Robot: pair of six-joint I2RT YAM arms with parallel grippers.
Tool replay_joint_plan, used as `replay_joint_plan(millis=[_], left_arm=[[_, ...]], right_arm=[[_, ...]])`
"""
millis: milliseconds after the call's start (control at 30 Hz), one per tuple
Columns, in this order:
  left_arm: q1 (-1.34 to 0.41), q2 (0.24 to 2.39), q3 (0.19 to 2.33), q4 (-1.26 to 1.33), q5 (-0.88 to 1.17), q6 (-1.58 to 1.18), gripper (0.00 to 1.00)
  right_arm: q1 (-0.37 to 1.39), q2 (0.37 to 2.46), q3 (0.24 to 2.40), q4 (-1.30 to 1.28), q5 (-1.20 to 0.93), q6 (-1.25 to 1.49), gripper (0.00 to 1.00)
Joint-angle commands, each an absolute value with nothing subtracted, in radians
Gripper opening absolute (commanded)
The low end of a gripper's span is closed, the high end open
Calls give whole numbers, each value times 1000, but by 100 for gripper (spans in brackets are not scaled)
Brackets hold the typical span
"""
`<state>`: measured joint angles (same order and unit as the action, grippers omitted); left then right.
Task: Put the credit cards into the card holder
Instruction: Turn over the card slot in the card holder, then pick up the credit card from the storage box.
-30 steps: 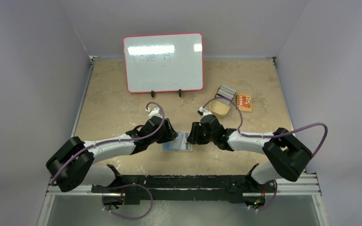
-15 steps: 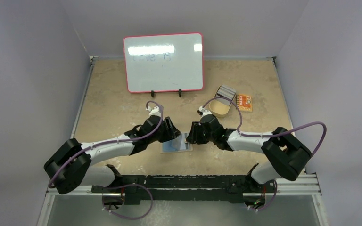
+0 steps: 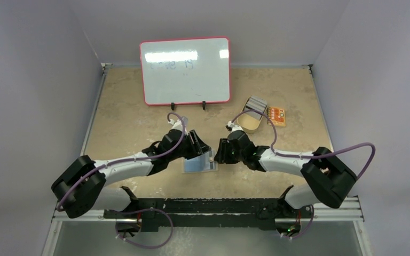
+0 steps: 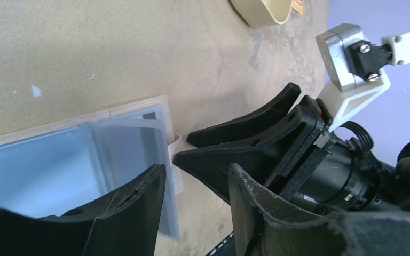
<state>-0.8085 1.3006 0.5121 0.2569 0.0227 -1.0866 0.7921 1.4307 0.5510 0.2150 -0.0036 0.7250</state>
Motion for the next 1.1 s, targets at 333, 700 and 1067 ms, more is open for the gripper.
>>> replay_joint_plan(millis=[333, 700, 1067], left_arm=[[-816, 1253, 523, 276, -1, -1065, 46], [-816, 1033, 615, -121, -232, -867, 63], [-815, 827, 769, -516, -470, -664, 69]], right_arm=[[745, 1291, 697, -88, 368, 580, 49], [610, 1409, 955, -40, 483, 139, 53], [460, 1703, 1203, -12, 628, -189, 56]])
